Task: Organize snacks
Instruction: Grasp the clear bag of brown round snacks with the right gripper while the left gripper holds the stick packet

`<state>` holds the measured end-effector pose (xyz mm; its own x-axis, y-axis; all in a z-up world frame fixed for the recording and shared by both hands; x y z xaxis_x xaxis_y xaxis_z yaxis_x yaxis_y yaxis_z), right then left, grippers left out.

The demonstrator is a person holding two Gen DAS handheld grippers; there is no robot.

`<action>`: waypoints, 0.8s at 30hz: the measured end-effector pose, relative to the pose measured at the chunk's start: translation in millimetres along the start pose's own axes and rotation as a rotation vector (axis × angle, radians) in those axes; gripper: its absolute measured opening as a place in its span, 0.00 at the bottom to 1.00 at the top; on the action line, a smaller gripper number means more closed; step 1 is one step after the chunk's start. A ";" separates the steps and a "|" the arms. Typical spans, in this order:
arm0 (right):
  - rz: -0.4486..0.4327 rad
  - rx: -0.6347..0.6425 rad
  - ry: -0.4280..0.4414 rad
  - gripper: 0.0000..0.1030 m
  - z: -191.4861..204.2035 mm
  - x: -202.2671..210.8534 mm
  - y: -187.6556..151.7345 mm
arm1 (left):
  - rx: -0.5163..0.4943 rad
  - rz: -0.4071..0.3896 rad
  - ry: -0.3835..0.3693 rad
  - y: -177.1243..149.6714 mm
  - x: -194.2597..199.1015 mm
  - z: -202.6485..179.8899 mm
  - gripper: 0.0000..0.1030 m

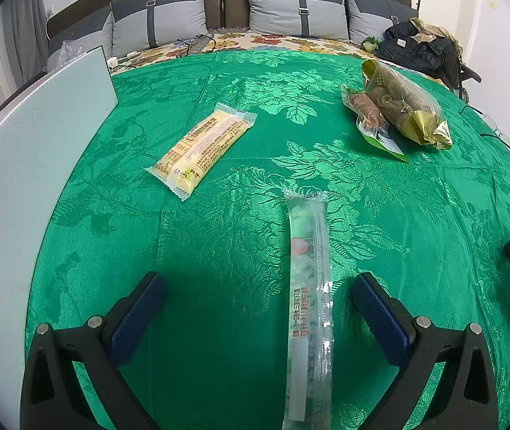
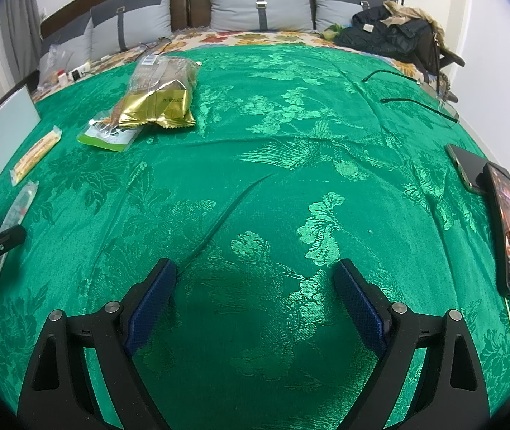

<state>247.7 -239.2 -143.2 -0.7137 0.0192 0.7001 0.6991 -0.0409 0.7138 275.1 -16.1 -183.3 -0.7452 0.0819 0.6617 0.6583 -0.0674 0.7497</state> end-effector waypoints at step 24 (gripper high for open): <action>0.120 -0.054 0.243 0.62 81.1 -117.1 120.9 | 0.001 0.000 0.000 -0.1 -0.1 0.0 1.00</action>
<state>419.2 -165.4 -137.6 -0.6194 -0.2293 0.7509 0.7809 -0.0815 0.6193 275.1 -16.1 -183.4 -0.7454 0.0821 0.6615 0.6582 -0.0667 0.7499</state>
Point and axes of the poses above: each gripper's, at about its wrist camera, not at the fingertips, and x roughly against the way its jaws point, z to its left, y to its top, the point moved 9 cm from there along -x, roughly the way its jaws point, and after that the axes turned 13 degrees about -z, right-handed, at the moved point
